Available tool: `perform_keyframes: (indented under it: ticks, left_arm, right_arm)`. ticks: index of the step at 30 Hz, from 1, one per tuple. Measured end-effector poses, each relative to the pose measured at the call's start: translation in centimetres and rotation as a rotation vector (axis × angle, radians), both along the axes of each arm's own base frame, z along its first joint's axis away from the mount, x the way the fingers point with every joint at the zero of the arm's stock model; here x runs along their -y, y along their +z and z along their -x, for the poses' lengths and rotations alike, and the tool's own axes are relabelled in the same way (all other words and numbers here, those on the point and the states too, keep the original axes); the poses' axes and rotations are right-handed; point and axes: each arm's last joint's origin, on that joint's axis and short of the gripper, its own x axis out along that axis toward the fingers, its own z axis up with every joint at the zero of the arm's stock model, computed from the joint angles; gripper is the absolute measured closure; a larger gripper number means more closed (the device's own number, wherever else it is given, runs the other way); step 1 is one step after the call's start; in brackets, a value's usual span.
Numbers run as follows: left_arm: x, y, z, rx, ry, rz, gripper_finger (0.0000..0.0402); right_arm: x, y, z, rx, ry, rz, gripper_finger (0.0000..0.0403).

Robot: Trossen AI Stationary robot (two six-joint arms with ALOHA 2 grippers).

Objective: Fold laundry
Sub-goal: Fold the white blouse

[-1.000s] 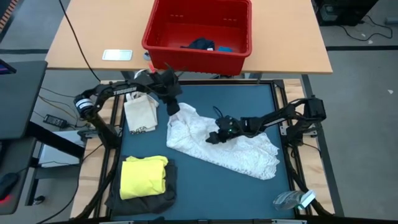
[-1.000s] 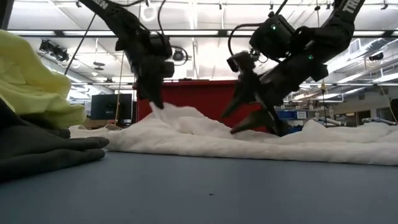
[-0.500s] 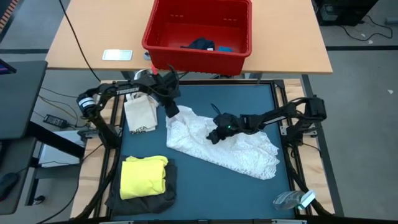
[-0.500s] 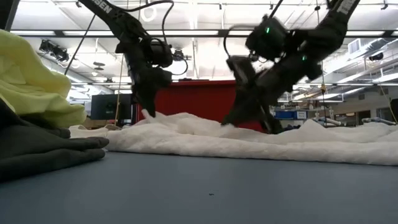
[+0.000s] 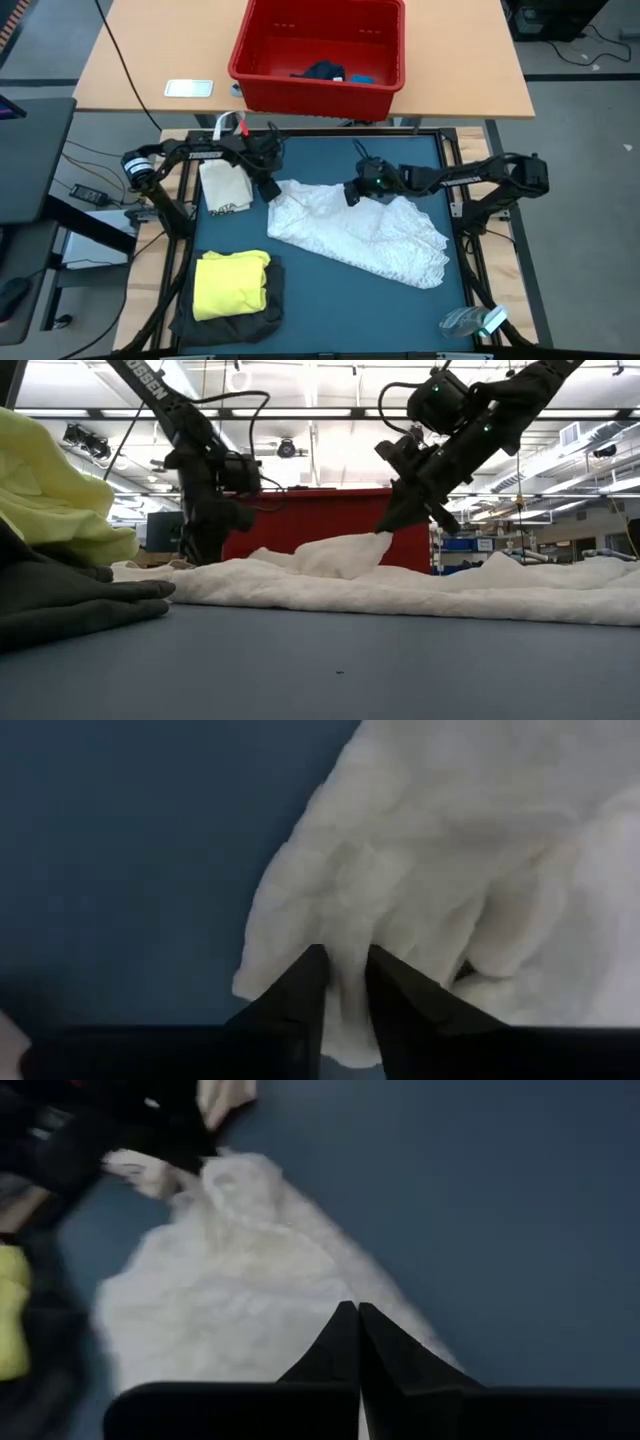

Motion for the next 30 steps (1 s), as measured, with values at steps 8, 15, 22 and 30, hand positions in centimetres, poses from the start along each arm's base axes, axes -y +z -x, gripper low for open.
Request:
perform_keyframes:
  ticks: [8,15,22,30]
  left_arm:
    - [-1.7,5.3,-0.5,0.188,0.037,-0.158,0.0242]
    - [-3.3,6.3,-2.0,0.436,0.007,-0.212,0.0205]
    - [-3.1,3.1,-5.1,0.536,-0.229,-0.186,0.0202]
    - [-3.1,-0.2,-6.5,0.492,-0.363,-0.232,0.0206]
  right_arm:
    - [0.7,1.8,-0.8,-0.073,0.112,0.265,0.0402]
    - [0.1,2.2,-1.3,-0.074,0.222,0.291,0.0402]
    - [-0.4,2.1,-1.4,-0.088,0.239,0.308,0.0402]
    - [-0.5,2.1,-1.4,-0.07,0.21,0.266,0.0402]
